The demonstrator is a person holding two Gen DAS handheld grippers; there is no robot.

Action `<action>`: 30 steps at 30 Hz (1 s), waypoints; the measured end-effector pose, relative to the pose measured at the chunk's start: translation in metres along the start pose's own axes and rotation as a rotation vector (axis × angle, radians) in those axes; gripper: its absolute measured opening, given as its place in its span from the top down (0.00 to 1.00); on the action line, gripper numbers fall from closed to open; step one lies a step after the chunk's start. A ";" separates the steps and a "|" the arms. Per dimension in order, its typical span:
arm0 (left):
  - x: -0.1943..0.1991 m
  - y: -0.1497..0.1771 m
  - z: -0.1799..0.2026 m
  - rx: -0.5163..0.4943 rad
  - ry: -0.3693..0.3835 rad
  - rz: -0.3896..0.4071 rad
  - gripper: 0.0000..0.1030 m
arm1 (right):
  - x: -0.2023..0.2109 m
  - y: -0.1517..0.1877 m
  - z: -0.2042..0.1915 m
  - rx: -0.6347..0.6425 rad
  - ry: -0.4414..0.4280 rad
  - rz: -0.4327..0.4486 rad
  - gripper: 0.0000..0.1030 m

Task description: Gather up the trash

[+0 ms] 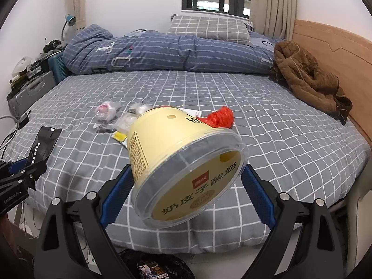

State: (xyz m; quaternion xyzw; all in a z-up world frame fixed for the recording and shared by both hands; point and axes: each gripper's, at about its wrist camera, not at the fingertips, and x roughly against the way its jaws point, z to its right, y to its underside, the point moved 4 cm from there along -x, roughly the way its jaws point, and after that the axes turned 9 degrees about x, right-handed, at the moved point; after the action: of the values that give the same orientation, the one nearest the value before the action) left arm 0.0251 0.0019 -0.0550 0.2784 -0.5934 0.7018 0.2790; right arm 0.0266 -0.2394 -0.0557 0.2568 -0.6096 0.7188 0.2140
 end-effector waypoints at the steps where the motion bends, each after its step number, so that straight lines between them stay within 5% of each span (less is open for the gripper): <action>1: 0.003 0.003 -0.002 0.004 0.001 -0.001 0.58 | 0.002 0.001 -0.003 0.005 -0.002 0.000 0.14; 30: 0.041 0.076 -0.026 0.034 -0.034 -0.063 0.58 | 0.046 0.060 -0.062 0.043 -0.102 -0.064 0.14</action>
State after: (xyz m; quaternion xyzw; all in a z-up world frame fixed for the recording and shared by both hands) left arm -0.0593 0.0192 -0.0807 0.3137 -0.5770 0.6978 0.2860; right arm -0.0533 -0.1887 -0.0804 0.3171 -0.5955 0.7106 0.1998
